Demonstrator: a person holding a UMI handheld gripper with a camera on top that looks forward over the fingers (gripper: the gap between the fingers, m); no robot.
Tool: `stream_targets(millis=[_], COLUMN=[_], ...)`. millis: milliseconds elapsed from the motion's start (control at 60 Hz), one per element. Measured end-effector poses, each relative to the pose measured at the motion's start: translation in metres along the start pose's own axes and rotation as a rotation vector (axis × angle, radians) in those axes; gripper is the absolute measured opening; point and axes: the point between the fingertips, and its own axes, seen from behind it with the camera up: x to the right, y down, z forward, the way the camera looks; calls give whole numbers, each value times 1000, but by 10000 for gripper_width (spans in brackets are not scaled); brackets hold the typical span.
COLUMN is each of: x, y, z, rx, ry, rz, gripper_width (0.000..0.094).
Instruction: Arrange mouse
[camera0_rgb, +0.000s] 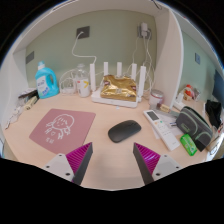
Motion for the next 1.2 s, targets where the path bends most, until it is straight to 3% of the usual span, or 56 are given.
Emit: stream_targets(millis=[483, 667, 733, 1017, 1200], x=[14, 16, 7, 22, 17], y=[-45, -51, -53, -57, -162], z=[104, 123, 126, 118, 50], rx=[-36, -46, -35, -60, 129], ry=[-25, 69, 54, 93, 130], rz=[121, 32, 12, -6, 64], gripper_width=[833, 630, 472, 356, 358])
